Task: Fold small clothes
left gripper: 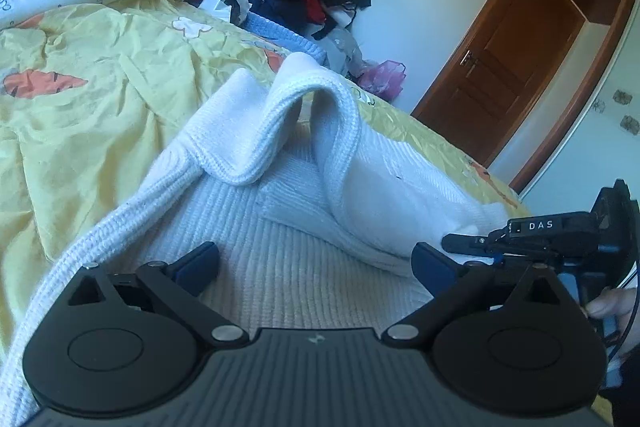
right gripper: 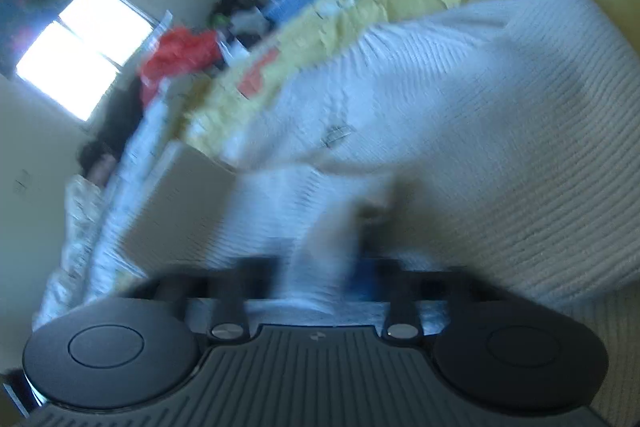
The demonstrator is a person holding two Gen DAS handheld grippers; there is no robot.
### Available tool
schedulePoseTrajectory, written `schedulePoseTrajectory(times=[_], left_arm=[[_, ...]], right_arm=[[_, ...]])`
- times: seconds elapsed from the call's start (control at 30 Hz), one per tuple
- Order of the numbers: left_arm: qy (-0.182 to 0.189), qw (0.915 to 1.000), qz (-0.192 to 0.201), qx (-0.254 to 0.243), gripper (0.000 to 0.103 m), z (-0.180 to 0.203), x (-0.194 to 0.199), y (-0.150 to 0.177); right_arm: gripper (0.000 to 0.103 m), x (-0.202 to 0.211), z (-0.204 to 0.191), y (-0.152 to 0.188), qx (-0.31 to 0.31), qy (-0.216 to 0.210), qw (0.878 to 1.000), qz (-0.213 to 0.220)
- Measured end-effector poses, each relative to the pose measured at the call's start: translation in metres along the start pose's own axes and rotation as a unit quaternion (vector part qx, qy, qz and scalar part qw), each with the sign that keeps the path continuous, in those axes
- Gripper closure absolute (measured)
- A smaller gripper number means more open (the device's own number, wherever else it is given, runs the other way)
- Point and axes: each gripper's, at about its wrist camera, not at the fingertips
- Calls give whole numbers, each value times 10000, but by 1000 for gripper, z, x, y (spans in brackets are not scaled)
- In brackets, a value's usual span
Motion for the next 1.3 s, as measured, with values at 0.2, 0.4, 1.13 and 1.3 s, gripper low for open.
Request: schedulePoseTrajectory(times=[0.2,0.4,1.13,1.3], left_arm=[[14,10000,8,15,0,0,0,0],[13,10000,10,25,0,-1,-1,0],[-507,9927,13,-1094,0,12,47,-7],[-1180,9872,-49,-1069,0,-10,85,7]], right_arm=[[89,38,-24,-23,435,-301,9973,517],[89,100,-17,-73,557,-212,9926,1059],[36,150,66,23,393,61,9885,1456],[30,186,54,104,1377,681,9759,1548]])
Point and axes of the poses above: each gripper's, at about its wrist camera, not at the fingertips, and x roughly against the way its jaws point, z to its right, y to its underside, and after that the axes turned 11 degrees about -x, right-handed
